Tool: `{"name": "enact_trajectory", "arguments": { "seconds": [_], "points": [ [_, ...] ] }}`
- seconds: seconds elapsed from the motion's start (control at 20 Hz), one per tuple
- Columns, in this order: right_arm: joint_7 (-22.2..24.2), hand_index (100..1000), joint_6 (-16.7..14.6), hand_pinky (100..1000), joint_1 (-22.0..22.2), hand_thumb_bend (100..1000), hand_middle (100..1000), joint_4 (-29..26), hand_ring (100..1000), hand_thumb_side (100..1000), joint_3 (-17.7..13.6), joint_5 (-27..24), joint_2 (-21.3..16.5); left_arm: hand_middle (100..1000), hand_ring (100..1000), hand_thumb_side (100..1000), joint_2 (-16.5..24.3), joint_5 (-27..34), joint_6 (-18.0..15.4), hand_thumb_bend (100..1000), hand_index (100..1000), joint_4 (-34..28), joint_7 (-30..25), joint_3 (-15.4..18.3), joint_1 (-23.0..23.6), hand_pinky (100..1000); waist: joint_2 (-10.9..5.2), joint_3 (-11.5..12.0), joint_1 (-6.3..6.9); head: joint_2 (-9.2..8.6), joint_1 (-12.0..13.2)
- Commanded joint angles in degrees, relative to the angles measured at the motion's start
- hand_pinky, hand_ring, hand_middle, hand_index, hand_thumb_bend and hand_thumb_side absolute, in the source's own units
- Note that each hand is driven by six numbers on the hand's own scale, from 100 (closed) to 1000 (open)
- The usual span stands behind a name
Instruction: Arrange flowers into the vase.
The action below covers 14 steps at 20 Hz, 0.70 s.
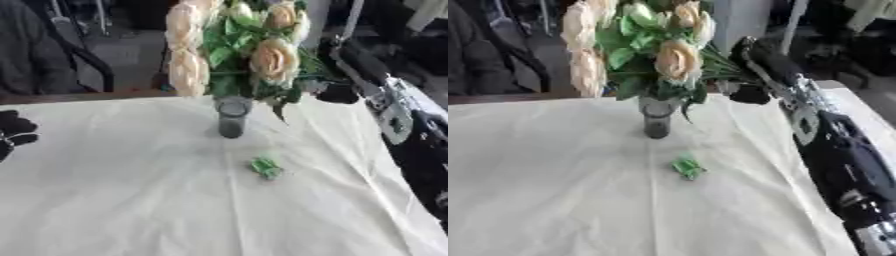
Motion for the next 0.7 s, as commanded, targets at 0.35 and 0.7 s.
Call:
{"name": "enact_trajectory", "arguments": {
  "seconds": [0.35, 0.7],
  "points": [
    [-2.16, 235, 2.26, 100, -7.33, 100, 100, -0.72, 100, 735, -2.29, 1.83, 1.05, 639, 733, 932, 0.97, 0.35, 0.06, 609, 766, -0.75, -0.30, 0.09, -0.41, 754, -0.73, 0.35, 0.08, -0.65, -0.73],
    [-2.39, 185, 5.42, 100, -11.64, 100, 100, 1.68, 100, 740, -5.06, 0.14, 4.70, 639, 732, 931, 0.89, 0.60, 0.09, 609, 766, -0.80, -0.55, -0.16, -0.39, 755, -1.15, 1.08, 0.43, -1.00, -1.20]
  ]
}}
